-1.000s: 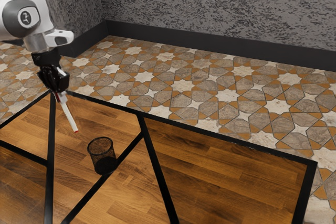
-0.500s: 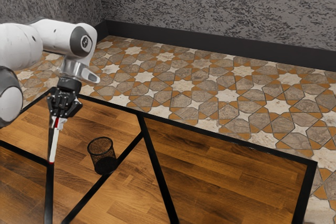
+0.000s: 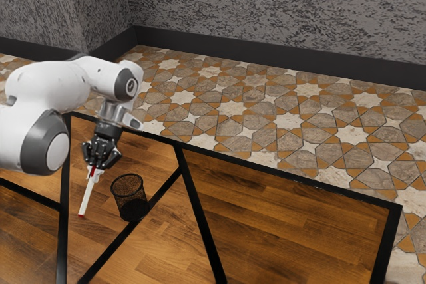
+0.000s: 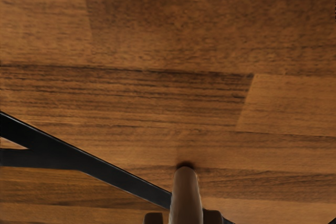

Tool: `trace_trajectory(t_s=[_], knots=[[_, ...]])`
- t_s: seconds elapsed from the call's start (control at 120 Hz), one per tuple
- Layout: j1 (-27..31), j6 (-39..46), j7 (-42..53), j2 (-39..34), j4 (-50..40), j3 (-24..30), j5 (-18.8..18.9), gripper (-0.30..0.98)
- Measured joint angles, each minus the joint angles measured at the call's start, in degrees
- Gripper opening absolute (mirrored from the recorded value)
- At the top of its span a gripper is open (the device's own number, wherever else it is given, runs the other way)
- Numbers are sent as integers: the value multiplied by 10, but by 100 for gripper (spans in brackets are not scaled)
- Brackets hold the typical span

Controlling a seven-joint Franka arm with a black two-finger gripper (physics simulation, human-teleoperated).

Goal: Take the marker out of the pen holder and place it to the left of the pen holder.

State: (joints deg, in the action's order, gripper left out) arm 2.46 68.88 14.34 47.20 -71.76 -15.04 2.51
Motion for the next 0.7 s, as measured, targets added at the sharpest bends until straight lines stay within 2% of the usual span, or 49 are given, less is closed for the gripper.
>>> trace_trajectory(t_s=[0.192, 0.3, 0.367, 0.475, 0.542, 0.608, 0.7], knots=[[0, 17, 9, 1, -1, 0, -7, 30], [0, 30, 12, -25, -13, 5, -7, 46], [0, 58, 14, -114, -87, 26, -6, 52], [-1, 122, 16, -319, -221, 70, -5, 59], [-3, 154, 17, -425, -261, 81, -6, 61], [-6, 177, 17, -479, -269, 84, -9, 63], [-9, 198, 18, -499, -270, 86, -15, 65]])
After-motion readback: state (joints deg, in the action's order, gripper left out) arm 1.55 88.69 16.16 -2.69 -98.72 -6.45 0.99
